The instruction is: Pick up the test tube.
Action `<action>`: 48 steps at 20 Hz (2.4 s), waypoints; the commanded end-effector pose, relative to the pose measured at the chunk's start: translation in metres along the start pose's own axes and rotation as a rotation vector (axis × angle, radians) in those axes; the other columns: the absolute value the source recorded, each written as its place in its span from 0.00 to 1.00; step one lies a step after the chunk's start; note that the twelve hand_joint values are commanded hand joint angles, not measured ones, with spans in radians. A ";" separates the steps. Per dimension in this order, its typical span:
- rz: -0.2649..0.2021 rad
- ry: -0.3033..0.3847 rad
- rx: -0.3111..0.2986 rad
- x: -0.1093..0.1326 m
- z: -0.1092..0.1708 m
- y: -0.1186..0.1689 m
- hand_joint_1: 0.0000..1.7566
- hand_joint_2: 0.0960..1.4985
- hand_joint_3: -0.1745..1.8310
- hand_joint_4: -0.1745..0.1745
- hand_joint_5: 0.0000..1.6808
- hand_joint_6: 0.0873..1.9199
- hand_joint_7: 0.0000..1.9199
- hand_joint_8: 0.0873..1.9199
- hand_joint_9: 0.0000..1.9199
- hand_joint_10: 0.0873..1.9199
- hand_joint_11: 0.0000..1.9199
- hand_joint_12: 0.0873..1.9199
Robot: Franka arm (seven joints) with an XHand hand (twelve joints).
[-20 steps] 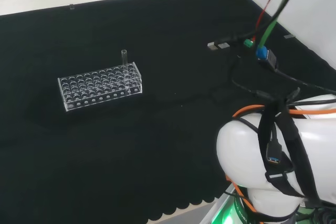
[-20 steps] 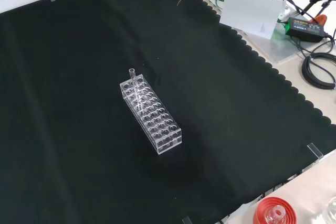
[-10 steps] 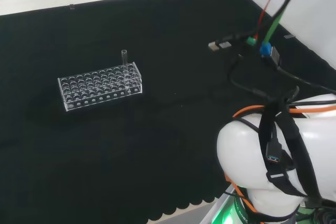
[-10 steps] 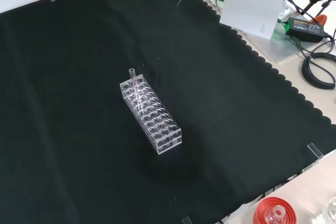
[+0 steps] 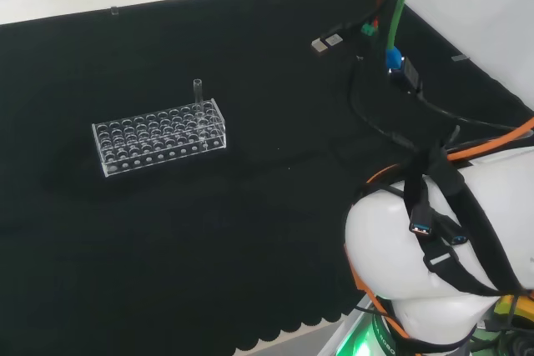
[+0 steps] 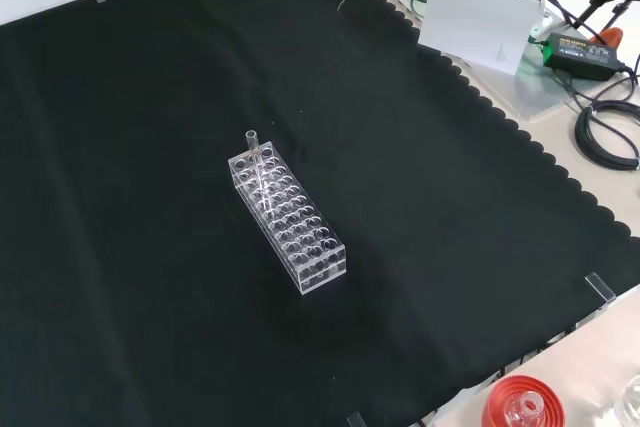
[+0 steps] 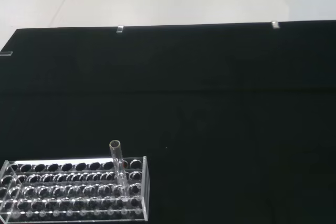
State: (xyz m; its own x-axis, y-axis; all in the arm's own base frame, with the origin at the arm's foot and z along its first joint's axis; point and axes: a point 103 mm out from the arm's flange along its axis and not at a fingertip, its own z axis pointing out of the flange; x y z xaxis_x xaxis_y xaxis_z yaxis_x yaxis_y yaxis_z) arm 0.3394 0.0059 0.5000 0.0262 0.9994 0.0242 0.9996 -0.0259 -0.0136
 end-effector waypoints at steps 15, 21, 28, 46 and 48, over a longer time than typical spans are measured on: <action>-0.070 0.100 0.157 0.029 0.114 0.102 0.42 0.65 0.00 0.27 0.20 0.07 0.23 0.43 0.28 0.43 0.13 0.78; -0.091 0.122 0.207 0.045 0.151 0.127 0.43 0.65 0.00 0.27 0.21 0.07 0.23 0.43 0.28 0.43 0.13 0.78; -0.112 0.140 0.252 0.061 0.188 0.146 0.43 0.65 0.00 0.27 0.21 0.07 0.24 0.42 0.29 0.43 0.13 0.78; -0.145 0.137 0.385 0.074 0.273 0.153 0.46 0.65 0.00 0.27 0.22 0.08 0.26 0.41 0.30 0.42 0.14 0.77; -0.147 0.142 0.393 0.075 0.279 0.152 0.46 0.65 0.00 0.27 0.23 0.08 0.27 0.41 0.30 0.42 0.14 0.77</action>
State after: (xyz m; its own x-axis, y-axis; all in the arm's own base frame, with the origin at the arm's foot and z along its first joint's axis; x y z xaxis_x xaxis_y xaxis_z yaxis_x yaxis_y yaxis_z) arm 0.4910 0.0805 0.2318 -0.0819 0.9800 0.1815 0.9182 0.1450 -0.3687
